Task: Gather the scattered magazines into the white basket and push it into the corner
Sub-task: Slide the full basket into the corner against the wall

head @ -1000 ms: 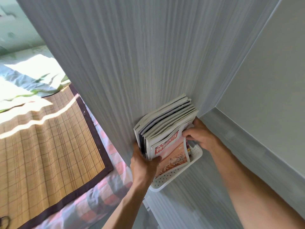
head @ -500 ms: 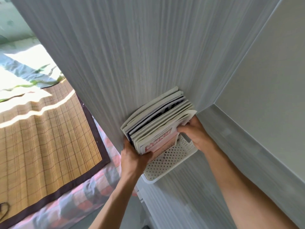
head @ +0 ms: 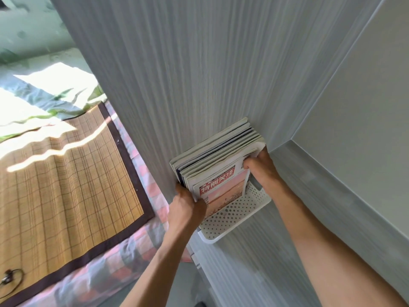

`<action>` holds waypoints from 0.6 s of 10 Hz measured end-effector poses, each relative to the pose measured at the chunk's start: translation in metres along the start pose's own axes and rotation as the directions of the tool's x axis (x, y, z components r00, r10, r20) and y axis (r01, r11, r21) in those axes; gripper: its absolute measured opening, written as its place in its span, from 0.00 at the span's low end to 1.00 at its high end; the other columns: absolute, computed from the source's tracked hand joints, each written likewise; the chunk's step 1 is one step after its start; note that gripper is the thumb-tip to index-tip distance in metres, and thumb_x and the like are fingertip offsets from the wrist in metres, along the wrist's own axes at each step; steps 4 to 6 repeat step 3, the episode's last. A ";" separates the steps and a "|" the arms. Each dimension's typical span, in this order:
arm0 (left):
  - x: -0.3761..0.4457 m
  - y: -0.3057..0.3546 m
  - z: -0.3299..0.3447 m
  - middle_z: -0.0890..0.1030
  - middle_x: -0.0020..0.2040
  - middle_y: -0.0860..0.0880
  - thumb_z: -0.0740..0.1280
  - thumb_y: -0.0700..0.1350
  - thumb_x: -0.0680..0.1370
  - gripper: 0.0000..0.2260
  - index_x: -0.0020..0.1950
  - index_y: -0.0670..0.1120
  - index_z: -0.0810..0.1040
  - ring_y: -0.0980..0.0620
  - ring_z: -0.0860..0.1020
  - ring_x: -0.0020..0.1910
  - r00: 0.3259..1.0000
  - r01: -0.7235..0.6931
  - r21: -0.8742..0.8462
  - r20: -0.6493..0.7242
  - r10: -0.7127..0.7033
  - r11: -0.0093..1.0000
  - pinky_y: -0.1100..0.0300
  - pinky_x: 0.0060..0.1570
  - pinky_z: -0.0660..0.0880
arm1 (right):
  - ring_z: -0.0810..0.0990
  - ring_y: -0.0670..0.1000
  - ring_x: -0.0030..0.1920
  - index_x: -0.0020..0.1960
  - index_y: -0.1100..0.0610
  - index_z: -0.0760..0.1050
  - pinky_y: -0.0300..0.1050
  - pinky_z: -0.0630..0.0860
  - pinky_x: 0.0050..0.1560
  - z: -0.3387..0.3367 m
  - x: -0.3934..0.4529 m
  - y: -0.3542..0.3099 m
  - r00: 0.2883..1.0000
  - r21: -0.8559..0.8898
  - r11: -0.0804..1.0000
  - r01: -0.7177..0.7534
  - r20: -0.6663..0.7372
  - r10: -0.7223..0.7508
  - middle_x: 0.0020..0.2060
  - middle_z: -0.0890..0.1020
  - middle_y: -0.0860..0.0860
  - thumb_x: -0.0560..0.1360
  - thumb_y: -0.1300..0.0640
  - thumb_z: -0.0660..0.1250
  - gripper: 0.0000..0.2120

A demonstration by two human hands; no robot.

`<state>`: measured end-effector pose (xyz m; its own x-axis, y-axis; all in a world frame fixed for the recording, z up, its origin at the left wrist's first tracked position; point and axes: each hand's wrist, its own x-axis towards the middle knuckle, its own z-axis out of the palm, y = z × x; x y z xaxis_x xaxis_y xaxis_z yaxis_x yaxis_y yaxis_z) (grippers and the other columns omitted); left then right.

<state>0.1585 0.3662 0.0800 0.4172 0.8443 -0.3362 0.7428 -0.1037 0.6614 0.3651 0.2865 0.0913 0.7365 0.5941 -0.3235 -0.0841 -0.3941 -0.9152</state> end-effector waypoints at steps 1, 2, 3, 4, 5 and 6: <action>0.005 -0.005 -0.010 0.84 0.50 0.42 0.64 0.52 0.71 0.18 0.57 0.46 0.70 0.38 0.82 0.46 0.998 -0.036 0.180 0.050 0.027 0.983 0.46 0.48 0.80 | 0.76 0.38 0.46 0.68 0.44 0.63 0.36 0.70 0.37 0.002 -0.008 -0.002 0.999 -0.026 1.000 -0.012 -0.053 0.010 0.47 0.77 0.37 0.65 0.59 0.67 0.33; 0.007 -0.002 -0.023 0.84 0.44 0.46 0.68 0.59 0.67 0.20 0.52 0.48 0.79 0.44 0.82 0.41 0.993 -0.041 0.174 0.120 0.020 0.984 0.51 0.44 0.82 | 0.76 0.47 0.52 0.73 0.44 0.57 0.39 0.71 0.46 -0.008 -0.041 -0.008 0.974 -0.031 0.995 -0.089 -0.209 0.081 0.59 0.75 0.44 0.69 0.61 0.66 0.36; -0.006 -0.008 -0.030 0.84 0.46 0.46 0.70 0.60 0.67 0.21 0.51 0.47 0.77 0.45 0.82 0.42 0.987 -0.052 0.143 0.161 0.028 0.988 0.50 0.45 0.81 | 0.72 0.49 0.59 0.73 0.45 0.57 0.43 0.68 0.52 -0.025 -0.086 0.007 0.946 -0.029 0.995 -0.097 -0.313 0.083 0.68 0.70 0.49 0.70 0.62 0.66 0.36; -0.006 -0.008 -0.030 0.84 0.46 0.46 0.70 0.60 0.67 0.21 0.51 0.47 0.77 0.45 0.82 0.42 0.987 -0.052 0.143 0.161 0.028 0.988 0.50 0.45 0.81 | 0.72 0.49 0.59 0.73 0.45 0.57 0.43 0.68 0.52 -0.025 -0.086 0.007 0.946 -0.029 0.995 -0.097 -0.313 0.083 0.68 0.70 0.49 0.70 0.62 0.66 0.36; -0.006 -0.008 -0.030 0.84 0.46 0.46 0.70 0.60 0.67 0.21 0.51 0.47 0.77 0.45 0.82 0.42 0.987 -0.052 0.143 0.161 0.028 0.988 0.50 0.45 0.81 | 0.72 0.49 0.59 0.73 0.45 0.57 0.43 0.68 0.52 -0.025 -0.086 0.007 0.946 -0.029 0.995 -0.097 -0.313 0.083 0.68 0.70 0.49 0.70 0.62 0.66 0.36; -0.006 -0.008 -0.030 0.84 0.46 0.46 0.70 0.60 0.67 0.21 0.51 0.47 0.77 0.45 0.82 0.42 0.987 -0.052 0.143 0.161 0.028 0.988 0.50 0.45 0.81 | 0.72 0.49 0.59 0.73 0.45 0.57 0.43 0.68 0.52 -0.025 -0.086 0.007 0.946 -0.029 0.995 -0.097 -0.313 0.083 0.68 0.70 0.49 0.70 0.62 0.66 0.36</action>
